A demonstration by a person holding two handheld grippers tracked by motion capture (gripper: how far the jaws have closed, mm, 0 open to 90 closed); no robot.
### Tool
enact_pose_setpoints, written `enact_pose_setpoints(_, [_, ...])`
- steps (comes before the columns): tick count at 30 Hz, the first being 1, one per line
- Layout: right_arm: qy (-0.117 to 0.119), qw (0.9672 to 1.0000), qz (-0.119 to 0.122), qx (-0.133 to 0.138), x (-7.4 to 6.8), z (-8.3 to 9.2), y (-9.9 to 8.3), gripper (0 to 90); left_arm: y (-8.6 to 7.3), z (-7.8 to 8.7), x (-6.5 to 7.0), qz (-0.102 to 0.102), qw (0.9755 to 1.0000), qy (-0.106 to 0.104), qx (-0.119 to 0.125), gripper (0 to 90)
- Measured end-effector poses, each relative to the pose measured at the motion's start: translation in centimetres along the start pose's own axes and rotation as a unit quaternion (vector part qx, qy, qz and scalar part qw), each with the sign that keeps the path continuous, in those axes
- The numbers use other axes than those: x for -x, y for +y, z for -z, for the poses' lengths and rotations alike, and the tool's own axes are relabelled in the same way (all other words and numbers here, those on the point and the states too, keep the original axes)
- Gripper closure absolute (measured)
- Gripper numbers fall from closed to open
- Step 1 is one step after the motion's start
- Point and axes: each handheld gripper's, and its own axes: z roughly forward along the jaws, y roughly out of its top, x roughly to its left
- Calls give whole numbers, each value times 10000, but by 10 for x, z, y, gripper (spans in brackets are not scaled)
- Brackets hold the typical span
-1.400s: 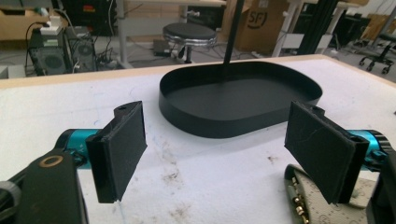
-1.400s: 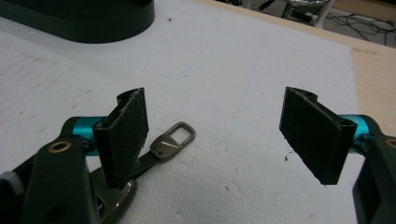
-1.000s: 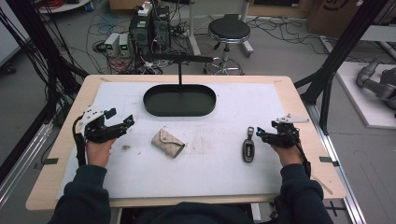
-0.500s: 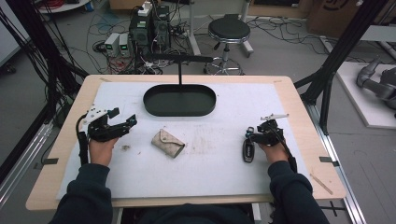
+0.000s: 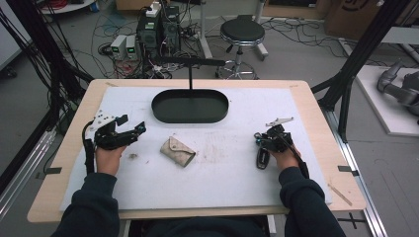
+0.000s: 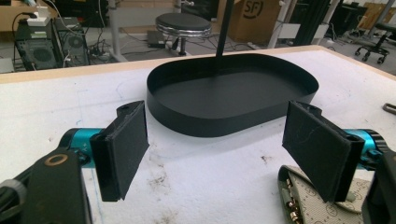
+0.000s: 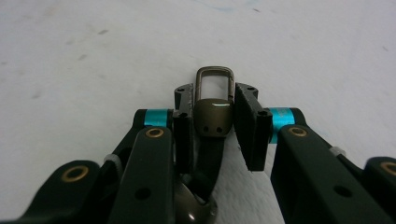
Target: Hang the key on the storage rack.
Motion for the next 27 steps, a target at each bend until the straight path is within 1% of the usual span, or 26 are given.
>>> enact_pose_setpoints(1, [251,9992,245,172,-3,-2,1,714,0,-1,0,-12,10000,-18,12,226])
enact_pose_setpoints(2, [251,9992,245,172,-3,-2,1,714,0,-1,0,-12,10000,-18,12,226])
enact_pose_setpoints(3, [274,9981,473,287,-9,-2,4,716,0,0,1,-14,10000,-20,1,226])
enact_pose_setpoints(4, [274,9981,473,287,-9,-2,4,716,0,0,1,-14,10000,-20,1,227])
enact_pose_setpoints(5, [275,9974,575,330,-11,-2,6,716,0,0,1,-8,10000,-22,15,227])
enact_pose_setpoints(6, [267,9971,588,393,-13,-1,7,715,0,0,1,-2,10000,-17,24,227])
enact_pose_setpoints(7, [273,9970,574,445,-13,-1,7,715,0,0,0,-1,10000,-20,37,227])
enact_pose_setpoints(8, [294,9972,496,478,-12,1,7,717,0,1,0,12,10000,-16,31,227])
enact_pose_setpoints(9, [256,9978,292,535,-8,5,6,568,1,1,0,9,10000,-17,55,227])
enact_pose_setpoints(10, [256,9978,292,535,-8,5,6,568,1,1,0,9,10000,-17,55,227])
enact_pose_setpoints(11, [236,9981,112,567,-5,13,4,459,1,2,0,20,10000,-25,75,227])
enact_pose_setpoints(12, [236,9981,112,567,-5,13,4,459,1,2,0,20,10000,-25,75,227])
enact_pose_setpoints(13, [220,9984,-9,520,-5,17,2,385,1,2,0,22,10000,-17,75,227])
enact_pose_setpoints(14, [47,9994,-164,301,-7,23,-3,293,1,2,-1,31,10000,-12,74,227])
enact_pose_setpoints(15, [-28,9995,-187,236,-9,25,-5,258,1,2,-1,32,10000,-11,78,226])
enact_pose_setpoints(16, [-28,9995,-187,236,-9,25,-5,258,1,2,-1,45,10000,1,77,226])
enact_pose_setpoints(18, [-128,9998,-125,129,-15,28,-9,217,1,2,-1,48,10000,1,77,227])
enact_pose_setpoints(19, [-75,9999,-119,10,-20,28,-12,210,1,3,-1,31,10000,-1,80,227])
enact_pose_setpoints(20, [-47,9999,-79,-51,-22,26,-13,211,1,3,-1,31,10000,-1,80,227])
enact_pose_setpoints(21, [-52,9998,-47,-176,-24,24,-14,226,1,3,-1,29,10000,-4,82,227])
enact_pose_setpoints(22, [-52,9998,-47,-176,-24,24,-14,226,1,3,-1,36,10000,-7,76,227])
enact_pose_setpoints(23, [11,9992,-59,-406,-26,19,-16,318,1,3,-1,41,10000,3,66,227])
enact_pose_setpoints(24, [99,9989,-138,-437,-26,19,-16,354,1,3,-2,36,10000,5,62,227])
enact_pose_setpoints(25, [112,9987,-122,-479,-26,20,-15,444,1,3,-1,25,10000,19,62,227])
enact_pose_setpoints(26, [147,9987,-54,-486,-27,21,-14,464,1,3,-1,25,10000,19,62,232])
enact_pose_setpoints(27, [147,9987,-54,-486,-27,21,-14,464,1,3,-1,25,10000,14,59,232])
